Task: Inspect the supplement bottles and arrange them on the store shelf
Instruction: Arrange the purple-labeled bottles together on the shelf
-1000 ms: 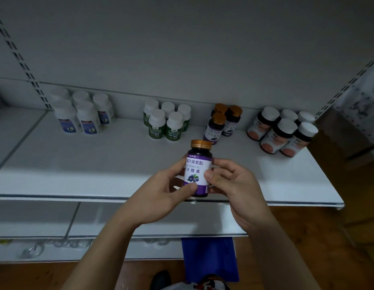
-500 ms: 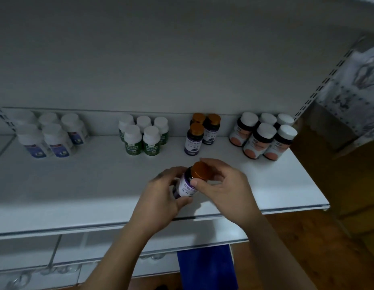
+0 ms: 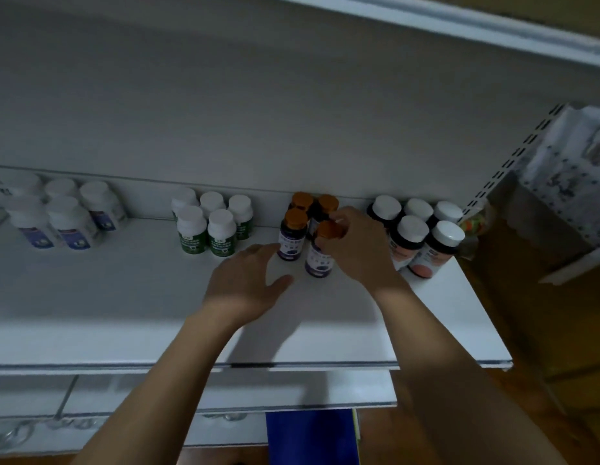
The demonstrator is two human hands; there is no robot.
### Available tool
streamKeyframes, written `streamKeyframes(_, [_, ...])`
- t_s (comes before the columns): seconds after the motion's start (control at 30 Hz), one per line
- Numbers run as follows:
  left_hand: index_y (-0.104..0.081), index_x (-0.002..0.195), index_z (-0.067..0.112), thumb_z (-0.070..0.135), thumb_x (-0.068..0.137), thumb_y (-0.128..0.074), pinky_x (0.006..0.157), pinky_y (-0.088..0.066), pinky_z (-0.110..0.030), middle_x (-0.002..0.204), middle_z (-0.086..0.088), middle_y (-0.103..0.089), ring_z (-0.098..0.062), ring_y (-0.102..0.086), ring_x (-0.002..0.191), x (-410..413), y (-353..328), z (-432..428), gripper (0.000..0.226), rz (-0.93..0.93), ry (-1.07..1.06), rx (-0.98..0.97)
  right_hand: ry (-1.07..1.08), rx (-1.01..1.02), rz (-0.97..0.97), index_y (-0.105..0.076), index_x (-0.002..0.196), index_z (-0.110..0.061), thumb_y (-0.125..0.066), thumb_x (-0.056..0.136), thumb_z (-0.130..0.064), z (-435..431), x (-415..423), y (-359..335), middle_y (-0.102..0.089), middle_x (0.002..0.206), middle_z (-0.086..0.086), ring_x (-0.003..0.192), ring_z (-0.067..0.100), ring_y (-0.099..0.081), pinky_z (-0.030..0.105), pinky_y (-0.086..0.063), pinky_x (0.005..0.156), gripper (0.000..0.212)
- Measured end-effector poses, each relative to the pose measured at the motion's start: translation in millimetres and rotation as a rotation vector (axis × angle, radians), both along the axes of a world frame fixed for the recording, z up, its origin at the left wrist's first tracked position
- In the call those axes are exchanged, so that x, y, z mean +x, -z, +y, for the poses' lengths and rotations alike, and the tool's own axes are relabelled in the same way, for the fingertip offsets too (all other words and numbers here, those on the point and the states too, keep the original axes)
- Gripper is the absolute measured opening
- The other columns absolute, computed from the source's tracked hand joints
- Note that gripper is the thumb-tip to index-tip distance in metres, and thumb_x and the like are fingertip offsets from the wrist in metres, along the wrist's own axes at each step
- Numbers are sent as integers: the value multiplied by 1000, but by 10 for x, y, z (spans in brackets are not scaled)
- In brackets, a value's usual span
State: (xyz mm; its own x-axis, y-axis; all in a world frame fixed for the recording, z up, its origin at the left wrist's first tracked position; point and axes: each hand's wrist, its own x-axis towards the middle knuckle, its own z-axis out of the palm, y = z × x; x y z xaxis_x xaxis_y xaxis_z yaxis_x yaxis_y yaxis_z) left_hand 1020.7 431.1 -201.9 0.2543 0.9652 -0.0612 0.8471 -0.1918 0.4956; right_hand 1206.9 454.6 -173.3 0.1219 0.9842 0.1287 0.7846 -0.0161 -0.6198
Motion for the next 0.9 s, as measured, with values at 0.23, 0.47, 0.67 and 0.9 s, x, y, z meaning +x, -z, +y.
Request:
streamKeyframes(0.23, [-30, 150, 30, 54, 93, -52, 104, -37, -31, 153, 1, -38, -21, -41, 135, 4, -27, 34, 66, 80, -14, -26, 70, -12, -48, -58, 114, -9, -70, 85, -21, 380, 101, 192, -65, 112, 9, 103, 27, -59, 27, -35, 73, 33])
streamKeyframes(0.47, [-28, 150, 30, 53, 92, -55, 110, -30, -33, 154, 2, -36, -19, -37, 139, -86, 43, 7, 69, 96, -20, -64, 92, -41, -36, -56, 110, -10, -72, 83, -21, 459, 98, 314, -63, 110, 9, 100, 28, -58, 31, -37, 72, 34])
streamKeyframes(0.67, [-29, 149, 29, 52, 92, -56, 108, -33, -33, 150, 1, -40, -20, -41, 135, -197, 55, 0, 68, 100, -2, -50, 73, 90, -158, -61, 118, -14, -68, 87, -26, 372, 40, 164, -61, 114, 11, 104, 28, -58, 27, -35, 72, 34])
streamKeyframes(0.9, [-28, 150, 30, 50, 90, -60, 108, -32, -33, 151, 2, -39, -19, -40, 135, -366, 27, 8, 71, 117, 25, -24, -15, 45, -427, -63, 104, -13, -62, 89, -49, 514, -347, -64, -68, 101, 6, 97, 29, -60, 38, -42, 88, 39])
